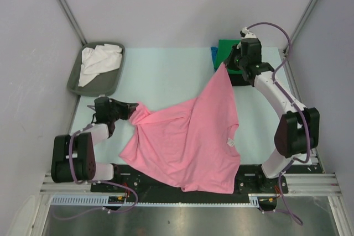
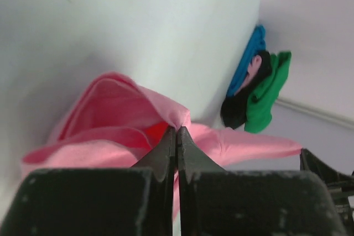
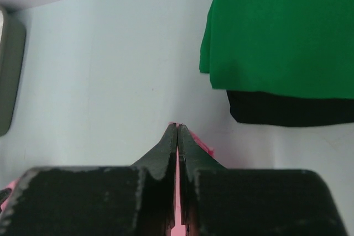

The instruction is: Fold and stack the t-shirts

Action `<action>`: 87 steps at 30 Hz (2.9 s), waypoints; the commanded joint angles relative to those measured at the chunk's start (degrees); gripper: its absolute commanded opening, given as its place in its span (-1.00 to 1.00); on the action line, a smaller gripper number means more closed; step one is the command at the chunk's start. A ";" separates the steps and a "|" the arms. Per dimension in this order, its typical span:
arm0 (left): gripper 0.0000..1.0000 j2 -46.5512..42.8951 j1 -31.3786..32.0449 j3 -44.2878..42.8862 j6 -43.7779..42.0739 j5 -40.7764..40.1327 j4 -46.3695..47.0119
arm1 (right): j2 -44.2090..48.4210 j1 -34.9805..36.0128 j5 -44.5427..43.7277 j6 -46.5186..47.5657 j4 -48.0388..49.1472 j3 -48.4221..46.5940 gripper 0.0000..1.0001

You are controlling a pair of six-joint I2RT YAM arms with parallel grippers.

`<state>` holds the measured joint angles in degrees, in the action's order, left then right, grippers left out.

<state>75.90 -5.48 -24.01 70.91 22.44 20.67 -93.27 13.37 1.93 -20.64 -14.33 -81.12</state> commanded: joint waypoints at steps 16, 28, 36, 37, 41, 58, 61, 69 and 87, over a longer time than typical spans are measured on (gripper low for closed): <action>0.99 8.75 -2.35 -22.84 -13.24 -6.52 -14.93 | -3.85 0.26 -5.72 4.03 6.33 -8.97 -1.00; 0.78 -1.54 -2.26 -16.95 -19.41 -8.63 -30.94 | 0.37 2.45 -5.72 3.59 7.03 -2.64 -1.00; 0.60 0.03 -0.42 -13.35 -17.48 -8.81 -30.16 | 0.81 3.60 -5.19 2.72 7.82 -0.44 -1.00; 0.54 0.30 -0.24 -12.73 -17.22 -8.73 -29.37 | 0.73 3.51 -5.19 2.63 7.91 -0.18 -1.00; 0.48 1.97 0.47 -11.85 -16.60 -9.60 -28.67 | 0.72 3.42 -5.10 2.80 8.17 1.05 -1.00; 0.31 5.84 -0.23 -17.38 -17.04 -12.24 -29.45 | 0.20 2.37 -4.40 3.51 9.40 2.99 -1.00; 0.31 6.36 -0.59 -17.47 -17.30 -12.50 -29.19 | 0.02 2.28 -4.31 3.24 9.58 3.08 -1.00; 0.27 8.65 -0.68 -16.42 -17.21 -12.06 -27.61 | -0.15 2.37 -4.13 3.33 9.58 3.16 -1.00; -1.00 10.06 -2.87 -16.95 -18.62 -12.59 -26.64 | -0.86 2.45 -3.95 3.42 9.49 3.34 -1.00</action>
<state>86.39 -6.85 -39.77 53.47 10.66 -6.94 -94.96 15.90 -2.13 -17.50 -7.38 -77.67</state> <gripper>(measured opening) 0.146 0.009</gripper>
